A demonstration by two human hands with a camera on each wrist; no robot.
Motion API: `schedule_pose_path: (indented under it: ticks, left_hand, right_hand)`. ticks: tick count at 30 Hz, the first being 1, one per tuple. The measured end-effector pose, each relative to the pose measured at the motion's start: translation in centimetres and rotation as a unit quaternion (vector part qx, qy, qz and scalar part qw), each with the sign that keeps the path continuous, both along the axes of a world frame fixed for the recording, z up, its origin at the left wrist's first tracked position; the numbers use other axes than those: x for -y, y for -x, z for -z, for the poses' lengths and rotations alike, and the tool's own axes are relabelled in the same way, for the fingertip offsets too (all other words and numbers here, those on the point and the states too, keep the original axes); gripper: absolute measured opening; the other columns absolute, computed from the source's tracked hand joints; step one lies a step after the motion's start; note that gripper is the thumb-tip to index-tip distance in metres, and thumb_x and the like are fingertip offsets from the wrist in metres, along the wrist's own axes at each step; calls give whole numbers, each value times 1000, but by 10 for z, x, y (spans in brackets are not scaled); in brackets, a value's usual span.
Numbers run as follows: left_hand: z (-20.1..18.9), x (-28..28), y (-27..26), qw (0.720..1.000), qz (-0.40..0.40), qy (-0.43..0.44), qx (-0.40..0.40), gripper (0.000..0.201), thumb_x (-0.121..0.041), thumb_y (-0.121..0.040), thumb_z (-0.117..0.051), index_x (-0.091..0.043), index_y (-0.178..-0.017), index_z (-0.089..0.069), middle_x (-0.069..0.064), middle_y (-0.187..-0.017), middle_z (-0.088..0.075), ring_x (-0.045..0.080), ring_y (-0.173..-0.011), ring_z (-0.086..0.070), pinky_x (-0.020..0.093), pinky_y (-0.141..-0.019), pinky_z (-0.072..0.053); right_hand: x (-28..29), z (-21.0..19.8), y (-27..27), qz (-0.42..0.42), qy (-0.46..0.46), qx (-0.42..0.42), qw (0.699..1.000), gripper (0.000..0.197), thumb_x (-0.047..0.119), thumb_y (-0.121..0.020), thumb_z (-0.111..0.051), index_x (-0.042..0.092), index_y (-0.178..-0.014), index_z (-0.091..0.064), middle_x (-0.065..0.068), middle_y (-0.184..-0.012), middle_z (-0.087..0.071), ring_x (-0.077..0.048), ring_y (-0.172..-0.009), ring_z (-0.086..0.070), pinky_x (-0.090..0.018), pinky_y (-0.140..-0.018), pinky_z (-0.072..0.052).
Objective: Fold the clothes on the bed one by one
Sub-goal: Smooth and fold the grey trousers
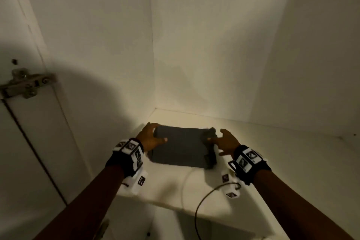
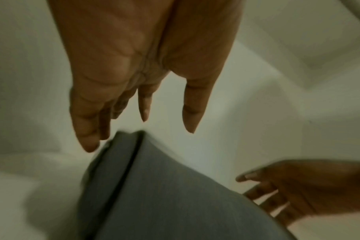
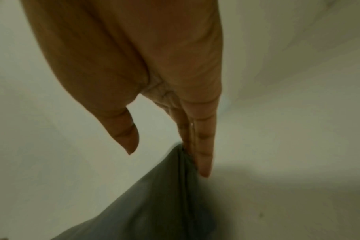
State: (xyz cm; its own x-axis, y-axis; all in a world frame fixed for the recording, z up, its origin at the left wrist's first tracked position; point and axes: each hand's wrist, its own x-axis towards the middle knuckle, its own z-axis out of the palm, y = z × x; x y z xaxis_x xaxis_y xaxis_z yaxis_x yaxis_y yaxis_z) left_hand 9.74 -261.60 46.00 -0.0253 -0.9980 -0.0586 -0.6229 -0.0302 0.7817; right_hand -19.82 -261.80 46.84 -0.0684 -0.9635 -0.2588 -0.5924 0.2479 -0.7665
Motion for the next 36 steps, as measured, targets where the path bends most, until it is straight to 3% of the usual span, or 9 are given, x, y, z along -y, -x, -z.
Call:
schedule_pose_path:
  ticks: [2,5,10,14,17,23,26,31,36]
  left_hand:
    - [7,7,1,988,57,23,144,76,-32,-89,-73,-18,-153,-33,9,-166,-3,29,-151,-14,38,-121,-21]
    - [12,13,8,938,122,-19,324,64,-36,-99,-56,-28,-156,-27,0,-166,8,28,-153,5,50,-123,-12]
    - [13,28,10,921,163,-29,353,49,-17,-105,-43,-24,-152,-35,4,-164,-20,26,-152,-17,42,-121,-23]
    - [6,0,14,900,130,3,416,41,-40,-104,-40,-22,-137,-55,6,-139,-57,27,-124,-55,37,-107,-41]
    - [3,-32,22,903,126,36,409,43,-53,-99,-42,-23,-122,-63,2,-122,-64,25,-114,-58,36,-104,-40]
    - [25,-71,26,948,165,38,270,53,-52,-97,-53,-31,-145,-45,-5,-151,-45,18,-137,-42,39,-117,-31]
    - [43,-81,13,954,137,51,262,66,-51,-98,-50,-32,-156,-23,-8,-165,-15,14,-151,-17,33,-124,-17]
    - [84,-100,-7,977,54,70,196,108,-93,-72,-4,-27,-157,-18,-8,-163,-21,11,-149,-21,29,-124,-12]
    - [114,-111,-9,969,-31,124,213,87,-77,-90,-16,-19,-152,-36,-3,-155,-40,14,-144,-36,37,-123,-18]
  right_hand:
    - [7,-5,4,-70,70,-173,980,75,36,-95,-69,7,-154,-33,-13,-158,-39,-31,-142,-41,-38,-110,-35]
    - [-11,-14,-3,-180,161,-209,948,56,31,-93,-72,12,-142,-52,-9,-142,-54,-29,-131,-50,-35,-107,-36]
    - [-12,11,-27,-355,124,-336,864,52,33,-92,-68,19,-140,-56,-5,-139,-56,-26,-126,-55,-40,-106,-45]
    - [4,8,-29,-335,148,-478,798,49,35,-102,-52,38,-150,-44,-4,-147,-49,-30,-131,-47,-40,-106,-42]
    - [28,-7,-31,-322,159,-528,769,44,35,-107,-41,44,-150,-40,-8,-138,-54,-34,-125,-47,-37,-100,-40]
    - [75,-4,-40,-340,132,-408,837,46,41,-102,-49,36,-148,-46,-5,-145,-51,-33,-127,-51,-44,-103,-46]
    - [56,4,-43,-356,135,-265,886,87,78,-82,-56,36,-155,-34,-3,-161,-35,-27,-144,-37,-44,-119,-34]
    - [23,28,-63,-390,51,-303,868,109,89,-72,-45,40,-161,-5,0,-170,6,-27,-155,11,-47,-126,1]
    - [42,29,-82,-374,18,-341,862,101,88,-80,-41,38,-161,-6,0,-170,6,-29,-155,11,-50,-124,2]
